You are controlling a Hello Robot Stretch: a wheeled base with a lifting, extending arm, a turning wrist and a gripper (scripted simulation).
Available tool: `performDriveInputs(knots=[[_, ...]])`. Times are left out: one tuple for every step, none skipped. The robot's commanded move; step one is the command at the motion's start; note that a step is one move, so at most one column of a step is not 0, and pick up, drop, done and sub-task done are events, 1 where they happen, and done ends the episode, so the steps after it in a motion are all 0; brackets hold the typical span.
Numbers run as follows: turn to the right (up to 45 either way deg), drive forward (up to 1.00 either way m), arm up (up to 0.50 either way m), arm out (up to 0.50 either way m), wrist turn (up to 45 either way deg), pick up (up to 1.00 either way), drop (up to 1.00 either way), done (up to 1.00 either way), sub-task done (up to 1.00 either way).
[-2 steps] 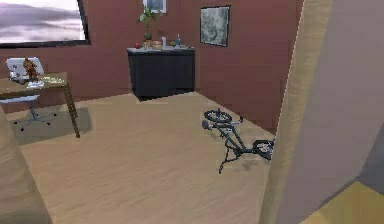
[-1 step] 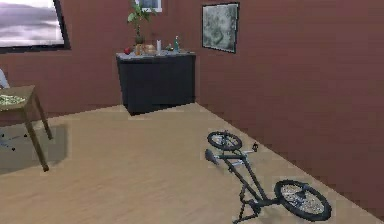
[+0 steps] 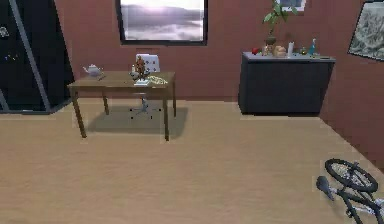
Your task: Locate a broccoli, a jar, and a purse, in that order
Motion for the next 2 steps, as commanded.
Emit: performDriveInputs(knots=[[0.0,1.0,0.0,0.0,0.0,0.0,0.0,0.0,0.0],[0.0,0.65,0.0,0.0,0.0,0.0,0.0,0.0,0.0]])
